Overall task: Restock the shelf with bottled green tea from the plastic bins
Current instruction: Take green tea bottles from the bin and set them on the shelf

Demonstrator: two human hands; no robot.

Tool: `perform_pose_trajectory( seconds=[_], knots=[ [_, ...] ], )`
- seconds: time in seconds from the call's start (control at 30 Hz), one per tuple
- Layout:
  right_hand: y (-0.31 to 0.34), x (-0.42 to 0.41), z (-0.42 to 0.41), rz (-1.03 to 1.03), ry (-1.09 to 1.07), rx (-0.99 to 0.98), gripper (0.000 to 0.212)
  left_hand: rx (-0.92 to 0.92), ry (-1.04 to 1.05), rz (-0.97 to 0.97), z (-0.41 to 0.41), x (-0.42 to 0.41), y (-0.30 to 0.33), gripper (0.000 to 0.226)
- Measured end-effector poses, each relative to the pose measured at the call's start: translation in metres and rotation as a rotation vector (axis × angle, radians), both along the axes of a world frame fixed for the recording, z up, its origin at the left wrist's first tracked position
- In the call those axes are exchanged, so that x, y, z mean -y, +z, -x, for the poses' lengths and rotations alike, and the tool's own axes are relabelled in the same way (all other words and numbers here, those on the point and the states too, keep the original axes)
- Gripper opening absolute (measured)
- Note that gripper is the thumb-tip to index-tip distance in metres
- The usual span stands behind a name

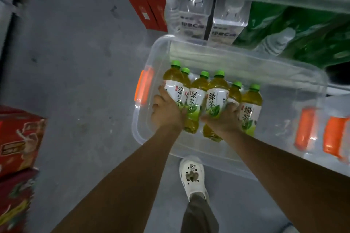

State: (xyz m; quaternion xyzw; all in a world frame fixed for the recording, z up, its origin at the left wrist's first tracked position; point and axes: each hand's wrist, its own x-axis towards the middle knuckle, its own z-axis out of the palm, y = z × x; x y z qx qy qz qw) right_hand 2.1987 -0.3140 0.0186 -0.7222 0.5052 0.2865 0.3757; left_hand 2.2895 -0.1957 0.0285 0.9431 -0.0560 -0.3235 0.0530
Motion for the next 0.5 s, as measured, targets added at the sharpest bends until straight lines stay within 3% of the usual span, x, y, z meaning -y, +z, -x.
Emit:
perform_pose_trajectory(
  seconds=[0.1,0.2,0.3,0.4,0.5],
  knots=[
    [-0.002,-0.001,-0.002,-0.016,-0.020,0.026,0.100,0.053,-0.024,0.002,0.000,-0.001,-0.012,0.113],
    [0.006,0.008,0.006,-0.037,-0.077,0.060,0.091,-0.023,0.043,0.059,-0.003,-0.002,-0.007,0.109],
    [0.030,0.020,0.021,-0.068,-0.074,0.023,0.093,-0.162,0.238,0.169,-0.005,0.004,0.013,0.094],
    [0.061,0.028,0.044,-0.107,-0.143,0.054,0.077,-0.268,0.470,0.300,0.014,0.012,0.052,0.075],
    [0.100,0.036,0.071,-0.148,-0.235,0.106,0.066,-0.270,0.558,0.474,0.046,0.019,0.097,0.049]
  ],
)
